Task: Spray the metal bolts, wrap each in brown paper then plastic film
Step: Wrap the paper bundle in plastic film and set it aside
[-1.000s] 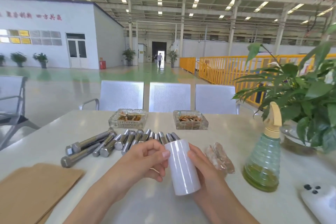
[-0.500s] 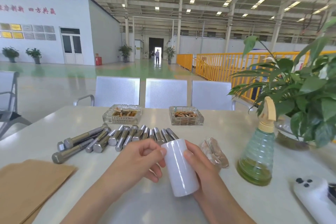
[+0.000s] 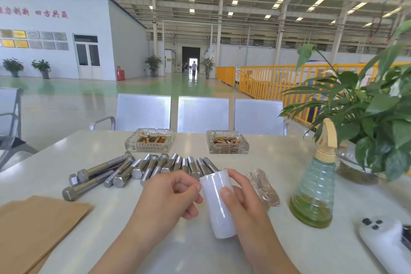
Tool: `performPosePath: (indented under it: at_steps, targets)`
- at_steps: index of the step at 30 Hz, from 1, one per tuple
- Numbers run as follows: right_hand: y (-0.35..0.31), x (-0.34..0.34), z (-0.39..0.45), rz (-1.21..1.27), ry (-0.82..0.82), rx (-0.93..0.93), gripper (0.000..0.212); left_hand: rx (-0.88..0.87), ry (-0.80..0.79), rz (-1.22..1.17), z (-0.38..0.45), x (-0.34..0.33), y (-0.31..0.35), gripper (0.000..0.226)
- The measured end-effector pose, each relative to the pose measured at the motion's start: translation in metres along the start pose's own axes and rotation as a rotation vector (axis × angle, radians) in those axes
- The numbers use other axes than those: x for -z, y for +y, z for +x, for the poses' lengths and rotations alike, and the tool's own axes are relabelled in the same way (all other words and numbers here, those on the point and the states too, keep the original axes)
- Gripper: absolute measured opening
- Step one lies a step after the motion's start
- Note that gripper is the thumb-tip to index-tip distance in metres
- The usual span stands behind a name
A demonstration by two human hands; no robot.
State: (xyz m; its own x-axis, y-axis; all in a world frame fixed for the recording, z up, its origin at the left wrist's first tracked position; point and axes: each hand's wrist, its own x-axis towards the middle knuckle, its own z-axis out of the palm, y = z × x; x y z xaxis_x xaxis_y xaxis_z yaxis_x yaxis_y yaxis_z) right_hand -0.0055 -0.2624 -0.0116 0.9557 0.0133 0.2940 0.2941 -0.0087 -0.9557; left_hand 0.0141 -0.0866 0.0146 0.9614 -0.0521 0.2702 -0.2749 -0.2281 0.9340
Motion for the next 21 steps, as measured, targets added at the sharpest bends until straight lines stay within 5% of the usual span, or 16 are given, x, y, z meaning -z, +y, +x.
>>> performPosePath:
  at_steps: [7,16,21]
  targets:
    - [-0.003,-0.001,0.001,0.147,0.033,-0.136,0.022,0.079,0.003,-0.113,0.002,0.003,0.003,0.019]
    - [-0.01,0.004,0.001,0.639,-0.13,-0.379,0.054,0.096,0.034,-0.38,-0.001,-0.001,0.006,0.018]
    - [-0.013,0.005,-0.001,0.682,-0.137,-0.391,0.054,0.012,-0.005,-0.237,-0.002,-0.002,0.008,0.037]
